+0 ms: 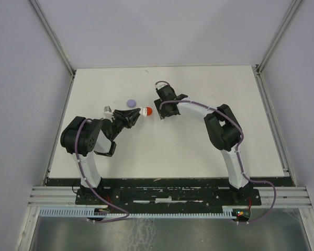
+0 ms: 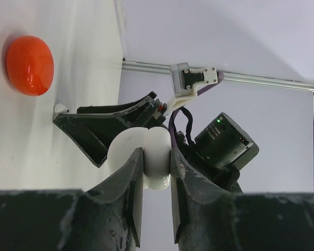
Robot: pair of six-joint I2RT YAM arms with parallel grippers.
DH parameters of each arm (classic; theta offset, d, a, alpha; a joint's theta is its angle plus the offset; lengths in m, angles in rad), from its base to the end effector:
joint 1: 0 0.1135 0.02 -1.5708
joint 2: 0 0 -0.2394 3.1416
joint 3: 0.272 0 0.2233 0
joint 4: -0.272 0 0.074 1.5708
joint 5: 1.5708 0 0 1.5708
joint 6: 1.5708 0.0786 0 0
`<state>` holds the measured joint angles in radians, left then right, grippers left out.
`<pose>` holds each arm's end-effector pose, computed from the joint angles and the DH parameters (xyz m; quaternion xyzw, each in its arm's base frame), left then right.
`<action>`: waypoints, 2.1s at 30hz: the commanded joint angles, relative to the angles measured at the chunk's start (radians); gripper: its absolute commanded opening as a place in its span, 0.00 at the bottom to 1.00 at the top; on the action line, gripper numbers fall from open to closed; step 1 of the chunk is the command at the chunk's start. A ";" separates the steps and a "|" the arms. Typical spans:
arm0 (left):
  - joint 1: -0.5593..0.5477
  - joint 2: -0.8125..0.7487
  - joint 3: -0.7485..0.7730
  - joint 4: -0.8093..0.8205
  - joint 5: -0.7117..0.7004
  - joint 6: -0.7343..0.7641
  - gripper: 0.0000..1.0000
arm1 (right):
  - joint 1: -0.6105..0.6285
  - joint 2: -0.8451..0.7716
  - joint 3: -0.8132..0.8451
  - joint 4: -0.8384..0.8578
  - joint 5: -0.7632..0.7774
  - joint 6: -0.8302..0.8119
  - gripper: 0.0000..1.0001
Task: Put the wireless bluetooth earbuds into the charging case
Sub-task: Pick up the earbud from the center of the board.
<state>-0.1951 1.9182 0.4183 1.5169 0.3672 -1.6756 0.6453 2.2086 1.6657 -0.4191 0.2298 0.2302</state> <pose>0.3123 -0.0905 0.1308 -0.3688 0.5967 -0.6402 0.3131 0.3813 0.2646 0.1226 -0.1617 0.9345 0.0271 0.3160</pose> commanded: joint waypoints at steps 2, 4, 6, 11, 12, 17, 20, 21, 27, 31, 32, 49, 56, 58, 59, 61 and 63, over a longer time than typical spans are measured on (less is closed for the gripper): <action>0.010 -0.015 -0.004 0.212 0.009 -0.019 0.03 | 0.002 0.022 0.072 0.017 0.032 -0.023 0.73; 0.011 -0.013 -0.003 0.213 0.009 -0.019 0.03 | 0.001 0.028 0.081 0.014 0.035 -0.026 0.73; 0.012 -0.012 -0.003 0.213 0.009 -0.020 0.03 | 0.000 0.035 0.093 0.013 0.037 -0.028 0.73; 0.012 -0.009 -0.002 0.212 0.010 -0.020 0.03 | -0.003 0.049 0.120 0.003 0.023 -0.032 0.71; 0.012 -0.009 -0.002 0.212 0.009 -0.019 0.03 | -0.005 0.053 0.126 -0.001 0.016 -0.034 0.69; 0.014 -0.004 0.000 0.212 0.010 -0.020 0.03 | -0.005 0.071 0.150 -0.017 -0.016 -0.038 0.61; 0.014 -0.004 0.000 0.213 0.010 -0.019 0.03 | -0.005 0.080 0.155 -0.020 -0.025 -0.037 0.58; 0.014 -0.004 -0.001 0.213 0.010 -0.019 0.03 | -0.006 0.081 0.158 -0.021 -0.028 -0.037 0.56; 0.013 -0.003 -0.001 0.213 0.010 -0.020 0.03 | -0.005 0.092 0.165 -0.026 -0.037 -0.038 0.47; 0.013 -0.004 0.000 0.213 0.010 -0.019 0.03 | -0.006 0.096 0.175 -0.030 -0.040 -0.038 0.42; 0.015 -0.004 0.000 0.212 0.010 -0.019 0.03 | -0.006 0.096 0.177 -0.032 -0.041 -0.038 0.41; 0.015 -0.004 -0.001 0.213 0.010 -0.020 0.03 | -0.011 0.138 0.253 -0.127 -0.072 -0.045 0.36; 0.015 -0.004 -0.002 0.212 0.010 -0.019 0.03 | -0.013 0.143 0.254 -0.131 -0.075 -0.043 0.32; 0.015 -0.004 -0.001 0.212 0.010 -0.019 0.03 | -0.013 0.143 0.253 -0.133 -0.075 -0.042 0.31; 0.015 -0.004 -0.002 0.213 0.010 -0.019 0.03 | -0.013 0.145 0.252 -0.135 -0.076 -0.042 0.31; 0.016 -0.004 -0.002 0.212 0.010 -0.019 0.03 | -0.013 0.145 0.252 -0.135 -0.076 -0.041 0.30; 0.016 -0.004 -0.003 0.213 0.010 -0.020 0.03 | -0.013 0.143 0.252 -0.139 -0.078 -0.039 0.28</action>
<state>-0.1852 1.9182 0.4183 1.5173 0.3676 -1.6764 0.6365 2.3386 1.8885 -0.5285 0.1570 0.1936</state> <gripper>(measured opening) 0.297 0.294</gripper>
